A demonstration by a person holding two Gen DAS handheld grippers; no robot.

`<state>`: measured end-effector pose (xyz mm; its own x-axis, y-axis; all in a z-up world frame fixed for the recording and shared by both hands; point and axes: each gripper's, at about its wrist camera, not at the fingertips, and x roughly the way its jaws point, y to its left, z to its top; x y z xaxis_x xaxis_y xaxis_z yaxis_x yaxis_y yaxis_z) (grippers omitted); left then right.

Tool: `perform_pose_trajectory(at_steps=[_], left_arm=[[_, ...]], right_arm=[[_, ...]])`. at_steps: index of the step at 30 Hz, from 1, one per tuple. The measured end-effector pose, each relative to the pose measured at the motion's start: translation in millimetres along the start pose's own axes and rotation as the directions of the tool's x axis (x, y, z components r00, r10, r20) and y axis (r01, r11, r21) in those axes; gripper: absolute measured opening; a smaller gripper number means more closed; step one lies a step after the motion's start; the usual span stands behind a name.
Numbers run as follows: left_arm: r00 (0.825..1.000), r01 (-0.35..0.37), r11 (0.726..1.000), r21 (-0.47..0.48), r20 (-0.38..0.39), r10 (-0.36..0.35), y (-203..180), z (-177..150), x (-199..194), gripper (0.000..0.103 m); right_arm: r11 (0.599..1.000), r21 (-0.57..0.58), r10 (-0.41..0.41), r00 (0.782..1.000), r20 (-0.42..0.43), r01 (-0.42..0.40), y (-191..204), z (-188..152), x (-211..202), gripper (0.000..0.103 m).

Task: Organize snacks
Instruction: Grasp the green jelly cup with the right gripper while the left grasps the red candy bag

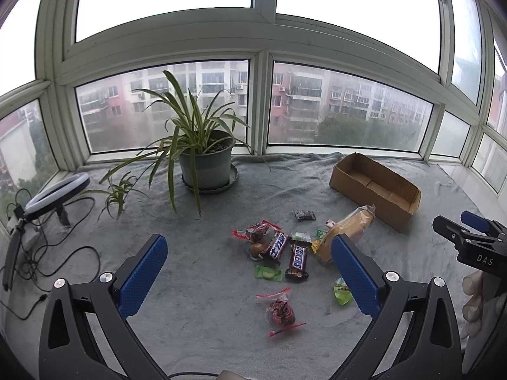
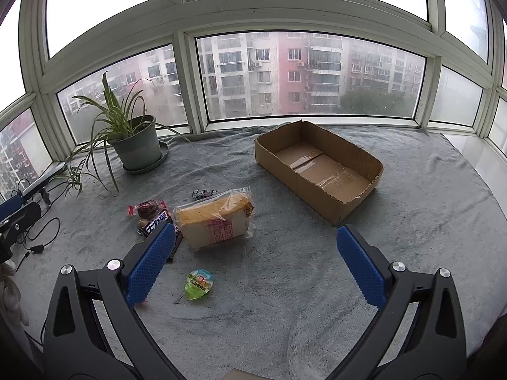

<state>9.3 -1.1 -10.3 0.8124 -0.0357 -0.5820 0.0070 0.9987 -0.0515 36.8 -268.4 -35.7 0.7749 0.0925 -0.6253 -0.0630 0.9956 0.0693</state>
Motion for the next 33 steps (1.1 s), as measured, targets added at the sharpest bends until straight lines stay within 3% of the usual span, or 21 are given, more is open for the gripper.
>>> perform_pose_trajectory(at_steps=[8, 13, 15, 17, 25, 28, 33], left_arm=[[0.998, 0.024, 1.000, -0.013, -0.057, -0.025, 2, -6, 21, 0.102], [0.995, 0.037, 0.999, -0.026, -0.095, -0.040, 7, -8, 35, 0.101], [0.994, 0.032, 0.999, -0.031, -0.107, -0.035, 9, -10, 39, 0.098], [0.992, 0.031, 0.999, -0.042, -0.123, -0.036, 12, -11, 43, 0.094], [0.983, -0.004, 0.998, -0.057, -0.186, -0.007, 20, -12, 51, 0.084], [0.979, -0.004, 0.998, -0.065, -0.204, -0.010, 18, -12, 56, 0.082], [0.947, 0.038, 0.992, -0.123, -0.312, -0.075, 15, -32, 69, 0.081]], right_arm=[[0.998, 0.030, 0.056, 0.997, -0.060, -0.055, -9, -1, 29, 0.103], [0.994, 0.036, 0.103, 0.987, -0.119, -0.100, -10, 2, 59, 0.076], [0.992, 0.035, 0.126, 0.981, -0.150, -0.122, -9, 3, 73, 0.054], [0.989, 0.039, 0.148, 0.973, -0.179, -0.143, -7, 4, 85, 0.045], [0.971, 0.046, 0.238, 0.949, -0.207, -0.233, -9, 23, 108, 0.040], [0.961, 0.032, 0.275, 0.927, -0.257, -0.276, -6, 21, 116, 0.040], [0.943, 0.025, 0.318, 0.878, -0.357, -0.332, -1, -2, 122, 0.044]])
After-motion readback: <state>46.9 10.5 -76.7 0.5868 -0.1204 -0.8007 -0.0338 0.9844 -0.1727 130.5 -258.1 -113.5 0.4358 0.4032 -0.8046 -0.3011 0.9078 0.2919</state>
